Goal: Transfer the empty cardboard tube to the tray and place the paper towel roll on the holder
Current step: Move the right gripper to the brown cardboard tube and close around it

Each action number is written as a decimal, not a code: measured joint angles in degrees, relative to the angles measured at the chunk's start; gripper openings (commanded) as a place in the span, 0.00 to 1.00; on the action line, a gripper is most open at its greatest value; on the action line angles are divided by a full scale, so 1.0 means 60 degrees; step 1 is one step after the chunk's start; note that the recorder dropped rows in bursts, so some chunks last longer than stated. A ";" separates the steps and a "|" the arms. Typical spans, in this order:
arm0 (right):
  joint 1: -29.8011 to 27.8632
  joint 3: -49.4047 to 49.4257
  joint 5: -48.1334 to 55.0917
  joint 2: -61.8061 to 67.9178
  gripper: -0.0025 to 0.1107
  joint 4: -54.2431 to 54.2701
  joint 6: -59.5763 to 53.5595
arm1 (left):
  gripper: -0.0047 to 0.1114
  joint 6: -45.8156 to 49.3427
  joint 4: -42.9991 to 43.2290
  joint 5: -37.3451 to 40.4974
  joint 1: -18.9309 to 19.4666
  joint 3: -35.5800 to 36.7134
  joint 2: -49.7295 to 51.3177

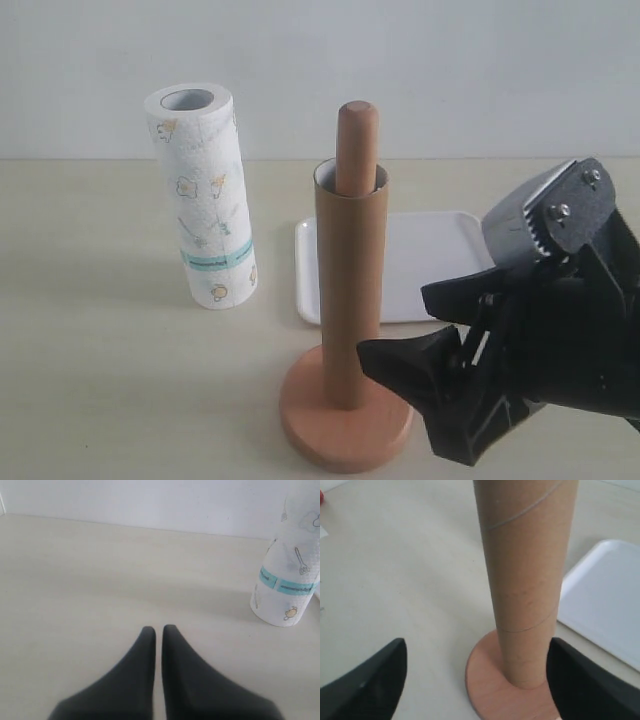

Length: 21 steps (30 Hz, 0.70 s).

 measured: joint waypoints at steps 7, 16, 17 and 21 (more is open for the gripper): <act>0.0041 -0.0074 -0.0335 0.0110 0.70 0.0101 -0.0306 | 0.08 0.0000 0.0000 0.0000 0.0000 0.0000 0.0000; 0.0041 -0.0711 -0.0568 0.0110 0.70 0.0137 -0.0704 | 0.08 0.0000 0.0000 0.0000 0.0000 0.0000 0.0000; 0.0041 -0.0732 -0.0603 0.0110 0.70 0.0137 -0.0703 | 0.08 0.0000 0.0000 0.0000 0.0000 0.0000 0.0000; 0.0041 -0.0780 -0.0603 0.0110 0.70 0.0137 -0.0703 | 0.08 0.0000 0.0000 0.0000 0.0000 0.0000 0.0000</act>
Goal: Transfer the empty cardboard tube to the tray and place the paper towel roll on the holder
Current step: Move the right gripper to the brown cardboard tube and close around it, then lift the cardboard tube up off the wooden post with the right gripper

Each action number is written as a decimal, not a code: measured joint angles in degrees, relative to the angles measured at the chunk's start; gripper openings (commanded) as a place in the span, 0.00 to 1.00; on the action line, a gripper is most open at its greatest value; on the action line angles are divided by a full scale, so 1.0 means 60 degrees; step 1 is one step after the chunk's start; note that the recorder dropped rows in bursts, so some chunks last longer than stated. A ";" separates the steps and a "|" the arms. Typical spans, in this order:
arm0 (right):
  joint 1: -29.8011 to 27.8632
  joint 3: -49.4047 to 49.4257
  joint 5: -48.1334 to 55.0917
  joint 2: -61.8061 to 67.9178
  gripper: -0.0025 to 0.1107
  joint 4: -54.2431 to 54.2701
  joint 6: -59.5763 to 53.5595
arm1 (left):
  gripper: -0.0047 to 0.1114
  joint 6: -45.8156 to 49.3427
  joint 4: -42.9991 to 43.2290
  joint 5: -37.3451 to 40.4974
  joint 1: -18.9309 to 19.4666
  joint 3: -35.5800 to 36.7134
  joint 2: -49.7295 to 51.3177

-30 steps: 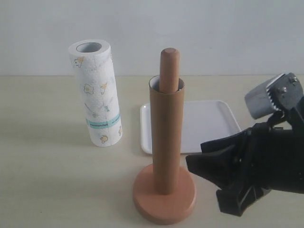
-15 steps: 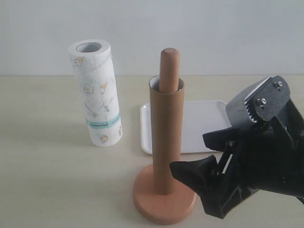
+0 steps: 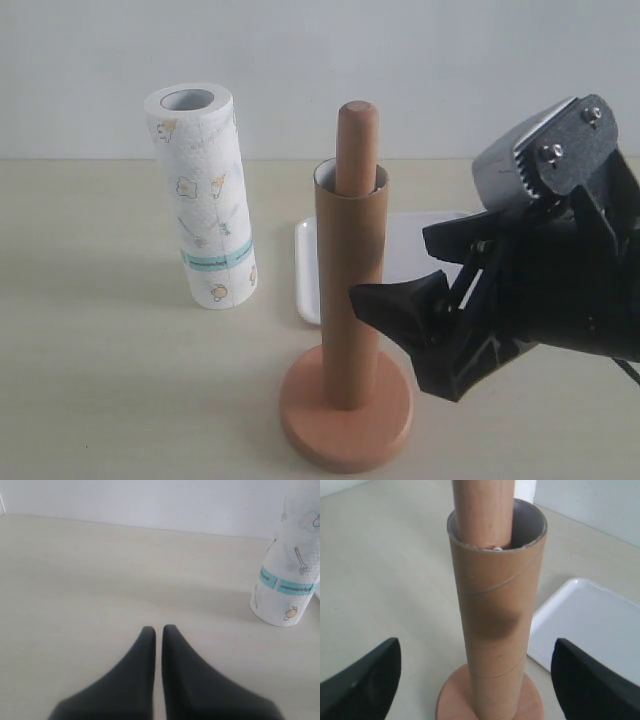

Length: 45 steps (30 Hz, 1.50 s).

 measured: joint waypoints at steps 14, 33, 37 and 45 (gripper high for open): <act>0.0000 -0.0352 0.0065 0.0825 0.70 0.0000 0.0000 | 0.08 0.0000 0.0000 0.0000 0.0000 0.0000 0.0000; 0.0000 -0.1501 0.0388 0.3642 0.70 0.0000 -0.0119 | 0.08 0.0000 0.0000 0.0000 0.0000 0.0000 0.0000; 0.0000 -0.1500 -0.0038 0.3664 0.70 0.0000 -0.0181 | 0.08 0.0000 0.0000 0.0000 0.0000 0.0000 0.0000; 0.0000 -0.1521 -0.0231 0.3664 0.35 0.0000 -0.0195 | 0.08 0.0000 0.0000 0.0000 0.0000 0.0000 0.0000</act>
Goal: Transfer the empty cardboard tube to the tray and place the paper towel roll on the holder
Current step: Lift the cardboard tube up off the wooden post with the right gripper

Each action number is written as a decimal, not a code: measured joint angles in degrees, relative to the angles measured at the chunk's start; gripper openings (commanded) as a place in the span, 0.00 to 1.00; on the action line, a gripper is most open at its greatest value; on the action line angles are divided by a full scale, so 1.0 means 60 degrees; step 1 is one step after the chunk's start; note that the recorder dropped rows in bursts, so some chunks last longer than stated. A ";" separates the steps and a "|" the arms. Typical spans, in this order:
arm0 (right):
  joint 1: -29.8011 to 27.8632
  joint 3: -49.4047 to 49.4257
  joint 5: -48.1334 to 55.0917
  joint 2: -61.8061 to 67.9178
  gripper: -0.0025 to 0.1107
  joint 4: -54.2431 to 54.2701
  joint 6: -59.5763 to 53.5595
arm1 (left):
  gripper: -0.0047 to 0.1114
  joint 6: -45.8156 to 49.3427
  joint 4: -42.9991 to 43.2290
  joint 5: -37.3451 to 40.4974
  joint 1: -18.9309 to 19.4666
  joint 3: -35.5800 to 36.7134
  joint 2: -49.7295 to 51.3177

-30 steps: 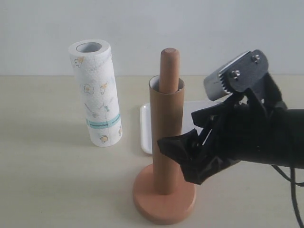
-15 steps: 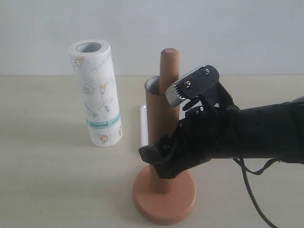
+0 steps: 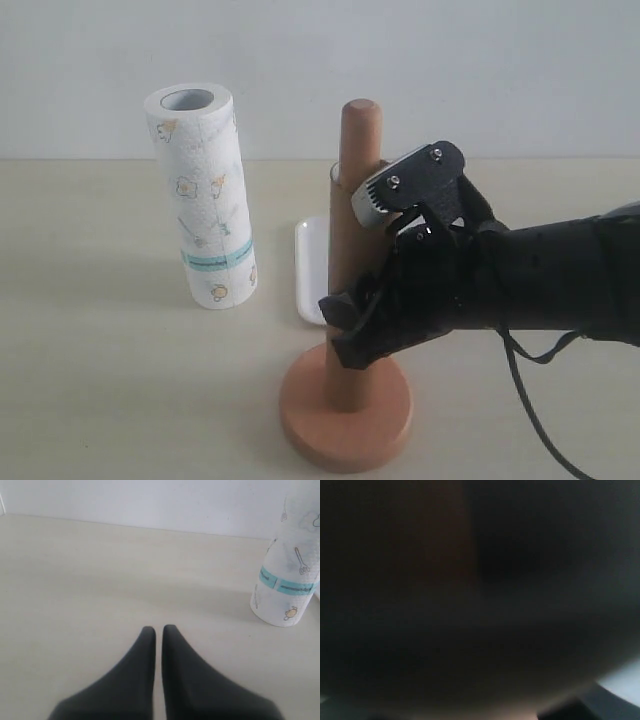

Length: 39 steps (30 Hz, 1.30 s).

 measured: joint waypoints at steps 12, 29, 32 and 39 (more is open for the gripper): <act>0.0000 0.0000 0.0675 0.0000 0.02 0.0000 -0.0420 | 0.08 0.0000 0.0000 0.0000 0.0000 0.0000 0.0000; 0.0000 0.0000 0.0518 -0.1991 0.02 0.0000 -0.0311 | 0.08 0.0000 0.0000 0.0000 0.0000 0.0000 0.0000; 0.0000 0.0000 0.0519 -0.2481 0.02 0.0000 -0.0311 | 0.08 0.0000 0.0000 0.0000 0.0000 0.0000 0.0000; 0.0000 0.0000 0.0519 -0.3646 0.02 0.0000 -0.0171 | 0.08 0.0000 0.0000 0.0000 0.0000 0.0000 0.0000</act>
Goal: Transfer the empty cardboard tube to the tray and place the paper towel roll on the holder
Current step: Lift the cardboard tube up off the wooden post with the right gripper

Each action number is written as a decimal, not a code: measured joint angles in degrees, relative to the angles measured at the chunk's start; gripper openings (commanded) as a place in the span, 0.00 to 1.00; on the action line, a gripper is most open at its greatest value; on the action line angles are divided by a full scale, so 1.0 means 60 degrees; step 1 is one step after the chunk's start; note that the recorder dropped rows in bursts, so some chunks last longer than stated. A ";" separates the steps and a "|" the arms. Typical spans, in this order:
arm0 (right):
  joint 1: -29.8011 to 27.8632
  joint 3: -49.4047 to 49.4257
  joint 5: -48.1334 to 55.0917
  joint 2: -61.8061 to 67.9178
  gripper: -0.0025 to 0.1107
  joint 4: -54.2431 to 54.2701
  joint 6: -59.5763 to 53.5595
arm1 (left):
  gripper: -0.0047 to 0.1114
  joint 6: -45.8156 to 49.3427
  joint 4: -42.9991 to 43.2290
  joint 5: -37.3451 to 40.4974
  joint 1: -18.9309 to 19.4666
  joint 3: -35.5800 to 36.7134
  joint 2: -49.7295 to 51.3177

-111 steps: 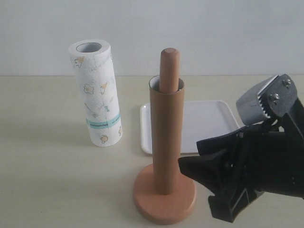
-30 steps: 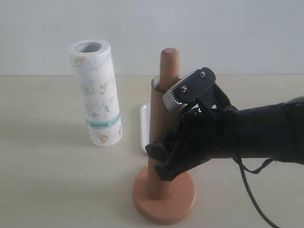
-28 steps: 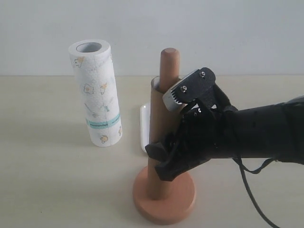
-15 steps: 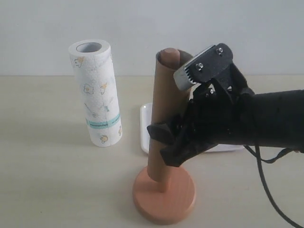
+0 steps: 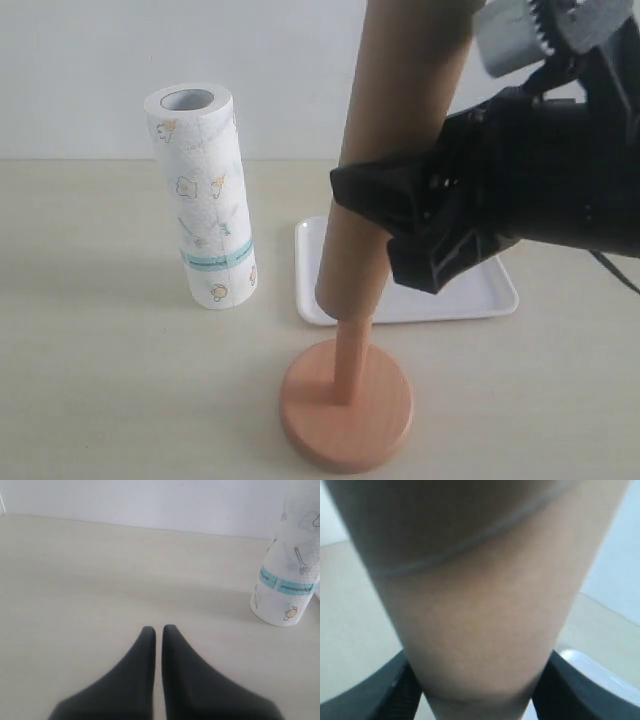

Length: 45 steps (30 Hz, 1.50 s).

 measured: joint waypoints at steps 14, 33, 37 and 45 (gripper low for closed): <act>0.0000 0.0000 0.0000 -0.2161 0.02 0.0000 0.0075 | 0.08 0.0000 0.0000 0.0000 0.0000 0.0000 0.0000; 0.0000 -0.0640 -0.3302 -0.3783 0.02 0.0000 -0.0285 | 0.08 0.0000 0.0000 0.0000 0.0000 0.0000 0.0000; 0.0000 -0.0647 -0.4665 -0.3783 0.02 0.0000 -0.1268 | 0.08 0.0000 0.0000 0.0000 0.0000 0.0000 0.0000; 0.0000 -0.0647 -0.6906 -0.2642 0.02 0.0018 -0.2639 | 0.08 0.0000 0.0000 0.0000 0.0000 0.0000 0.0000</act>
